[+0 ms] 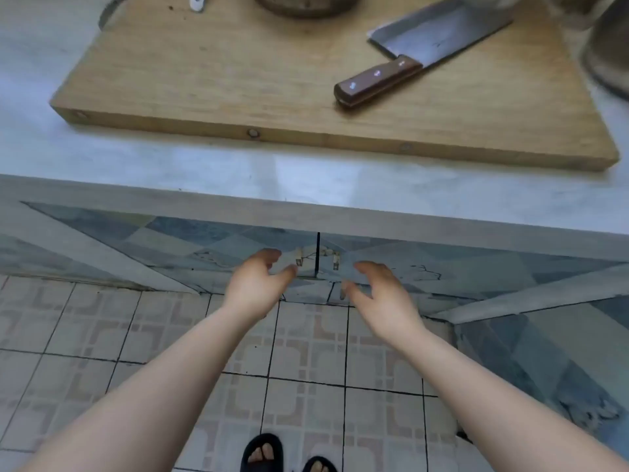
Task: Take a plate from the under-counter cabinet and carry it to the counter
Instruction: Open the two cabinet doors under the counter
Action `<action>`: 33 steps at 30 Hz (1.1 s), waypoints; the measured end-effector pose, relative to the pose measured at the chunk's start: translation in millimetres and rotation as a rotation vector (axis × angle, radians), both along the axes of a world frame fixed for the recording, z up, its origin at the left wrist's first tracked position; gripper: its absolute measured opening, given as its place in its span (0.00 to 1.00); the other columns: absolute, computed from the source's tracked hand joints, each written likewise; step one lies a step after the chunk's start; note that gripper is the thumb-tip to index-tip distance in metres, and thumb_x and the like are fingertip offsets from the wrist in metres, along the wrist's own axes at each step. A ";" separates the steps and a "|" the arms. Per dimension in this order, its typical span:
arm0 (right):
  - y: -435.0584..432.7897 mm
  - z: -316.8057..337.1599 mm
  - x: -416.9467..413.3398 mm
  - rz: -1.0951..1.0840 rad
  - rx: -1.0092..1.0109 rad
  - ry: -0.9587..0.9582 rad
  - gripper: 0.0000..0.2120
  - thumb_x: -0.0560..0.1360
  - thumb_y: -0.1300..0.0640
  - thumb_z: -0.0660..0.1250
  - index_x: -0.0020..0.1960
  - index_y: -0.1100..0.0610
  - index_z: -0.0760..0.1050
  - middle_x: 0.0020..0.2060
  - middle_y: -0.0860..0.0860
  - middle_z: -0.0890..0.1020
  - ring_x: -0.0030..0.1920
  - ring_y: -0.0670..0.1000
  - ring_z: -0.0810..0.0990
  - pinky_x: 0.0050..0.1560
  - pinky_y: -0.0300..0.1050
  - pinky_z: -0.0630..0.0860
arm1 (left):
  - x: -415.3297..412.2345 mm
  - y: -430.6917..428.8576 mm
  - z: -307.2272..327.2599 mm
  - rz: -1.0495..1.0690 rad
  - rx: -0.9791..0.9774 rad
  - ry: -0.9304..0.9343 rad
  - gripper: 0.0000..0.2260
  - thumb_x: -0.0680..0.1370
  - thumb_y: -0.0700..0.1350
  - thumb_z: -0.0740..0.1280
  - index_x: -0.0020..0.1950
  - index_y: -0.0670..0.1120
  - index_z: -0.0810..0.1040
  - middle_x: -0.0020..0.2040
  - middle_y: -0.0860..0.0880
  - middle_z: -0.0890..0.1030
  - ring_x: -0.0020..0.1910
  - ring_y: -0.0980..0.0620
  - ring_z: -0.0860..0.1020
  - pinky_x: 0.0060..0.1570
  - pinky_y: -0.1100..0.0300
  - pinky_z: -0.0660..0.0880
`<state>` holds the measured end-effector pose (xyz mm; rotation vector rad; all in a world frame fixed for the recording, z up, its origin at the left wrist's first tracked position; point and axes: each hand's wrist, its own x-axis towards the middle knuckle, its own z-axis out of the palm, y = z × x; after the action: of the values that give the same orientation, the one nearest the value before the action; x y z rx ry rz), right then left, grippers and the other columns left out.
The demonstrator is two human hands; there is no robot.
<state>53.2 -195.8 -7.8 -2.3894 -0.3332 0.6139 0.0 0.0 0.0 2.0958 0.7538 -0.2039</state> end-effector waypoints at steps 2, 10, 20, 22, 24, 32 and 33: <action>6.8 -14.9 7.3 -0.044 0.055 0.050 0.24 0.76 0.44 0.59 0.69 0.52 0.65 0.68 0.50 0.70 0.65 0.51 0.69 0.60 0.44 0.67 | 6.5 -2.7 -13.5 0.025 -0.064 -0.016 0.23 0.73 0.53 0.67 0.66 0.47 0.71 0.65 0.48 0.75 0.63 0.51 0.73 0.53 0.61 0.67; 27.7 -48.7 18.1 -0.054 0.124 0.076 0.16 0.76 0.45 0.59 0.59 0.50 0.72 0.56 0.45 0.77 0.51 0.46 0.74 0.49 0.42 0.70 | 16.9 -7.2 -45.5 0.057 -0.234 -0.080 0.19 0.71 0.50 0.70 0.61 0.49 0.74 0.60 0.53 0.77 0.62 0.54 0.73 0.59 0.59 0.69; 31.3 -54.3 5.6 -0.128 0.110 0.049 0.10 0.76 0.50 0.61 0.56 0.51 0.73 0.48 0.42 0.76 0.49 0.44 0.73 0.45 0.39 0.66 | 5.4 -18.4 -55.6 0.133 -0.259 -0.111 0.17 0.71 0.49 0.70 0.57 0.54 0.72 0.53 0.58 0.76 0.56 0.57 0.73 0.51 0.57 0.73; 29.2 -53.4 2.0 -0.135 0.093 0.042 0.10 0.76 0.50 0.61 0.55 0.50 0.73 0.48 0.42 0.76 0.48 0.45 0.74 0.43 0.39 0.65 | 0.4 -21.2 -56.7 0.134 -0.238 -0.121 0.18 0.71 0.48 0.70 0.59 0.53 0.72 0.54 0.56 0.76 0.57 0.57 0.74 0.52 0.61 0.69; 25.5 -52.0 -1.9 -0.139 0.084 0.048 0.11 0.76 0.51 0.60 0.56 0.50 0.74 0.51 0.44 0.79 0.50 0.47 0.76 0.42 0.38 0.65 | -5.5 -22.8 -57.4 0.127 -0.227 -0.119 0.18 0.71 0.49 0.70 0.60 0.53 0.72 0.53 0.56 0.76 0.56 0.57 0.73 0.52 0.63 0.67; 2.4 -44.1 -41.2 -0.138 0.088 0.090 0.13 0.76 0.50 0.61 0.60 0.48 0.75 0.55 0.45 0.81 0.53 0.46 0.77 0.42 0.34 0.67 | -57.2 -33.8 -60.3 0.142 -0.201 -0.125 0.18 0.71 0.51 0.69 0.59 0.56 0.71 0.52 0.62 0.75 0.56 0.59 0.72 0.51 0.63 0.66; -1.2 -43.5 -46.9 -0.133 0.092 0.100 0.14 0.76 0.50 0.61 0.60 0.48 0.75 0.56 0.45 0.81 0.54 0.44 0.76 0.42 0.31 0.66 | -64.2 -35.4 -60.1 0.146 -0.200 -0.127 0.17 0.71 0.50 0.69 0.57 0.58 0.70 0.50 0.65 0.74 0.56 0.60 0.72 0.50 0.63 0.66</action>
<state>6.3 -197.0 -51.3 -2.2628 -0.1545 0.6393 -64.2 -35.4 -60.1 1.8388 0.7731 -0.0621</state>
